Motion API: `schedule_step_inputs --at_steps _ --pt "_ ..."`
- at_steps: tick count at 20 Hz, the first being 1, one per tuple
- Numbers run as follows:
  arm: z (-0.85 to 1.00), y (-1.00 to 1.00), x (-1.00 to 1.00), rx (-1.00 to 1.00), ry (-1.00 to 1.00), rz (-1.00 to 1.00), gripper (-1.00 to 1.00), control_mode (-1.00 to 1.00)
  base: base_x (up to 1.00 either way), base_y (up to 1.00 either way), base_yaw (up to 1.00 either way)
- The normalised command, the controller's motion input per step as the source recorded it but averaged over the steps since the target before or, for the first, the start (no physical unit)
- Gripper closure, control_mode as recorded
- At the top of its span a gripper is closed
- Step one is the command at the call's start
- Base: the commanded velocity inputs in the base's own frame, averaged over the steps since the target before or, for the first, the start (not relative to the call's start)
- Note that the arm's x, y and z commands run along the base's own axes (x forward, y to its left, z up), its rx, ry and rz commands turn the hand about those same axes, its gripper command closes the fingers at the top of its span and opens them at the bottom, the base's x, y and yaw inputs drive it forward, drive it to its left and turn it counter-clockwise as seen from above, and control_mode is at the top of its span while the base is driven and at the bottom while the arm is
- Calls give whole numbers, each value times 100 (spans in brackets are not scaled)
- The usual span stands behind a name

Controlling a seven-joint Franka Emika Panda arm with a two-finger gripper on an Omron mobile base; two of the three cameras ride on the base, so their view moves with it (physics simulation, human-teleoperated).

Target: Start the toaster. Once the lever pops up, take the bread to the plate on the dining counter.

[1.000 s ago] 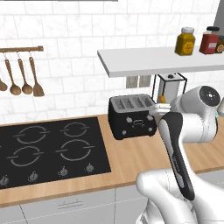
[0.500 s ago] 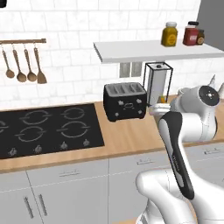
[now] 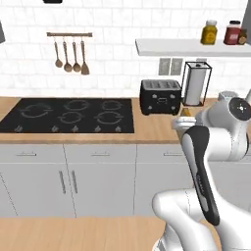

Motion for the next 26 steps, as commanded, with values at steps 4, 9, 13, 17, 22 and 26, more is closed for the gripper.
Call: schedule_step_inputs --at_steps 4,9,13,17,22,26 --pt "0 0 0 0 0 0 100 100 -7 0 63" --pt "0 0 0 0 0 0 100 100 0 0 47" --pt "0 0 0 0 0 0 100 100 0 0 49" --pt "0 0 0 0 0 0 100 100 0 0 54" --pt "0 0 0 0 0 0 100 100 0 0 52" --pt "0 0 0 0 0 0 100 100 0 0 49"
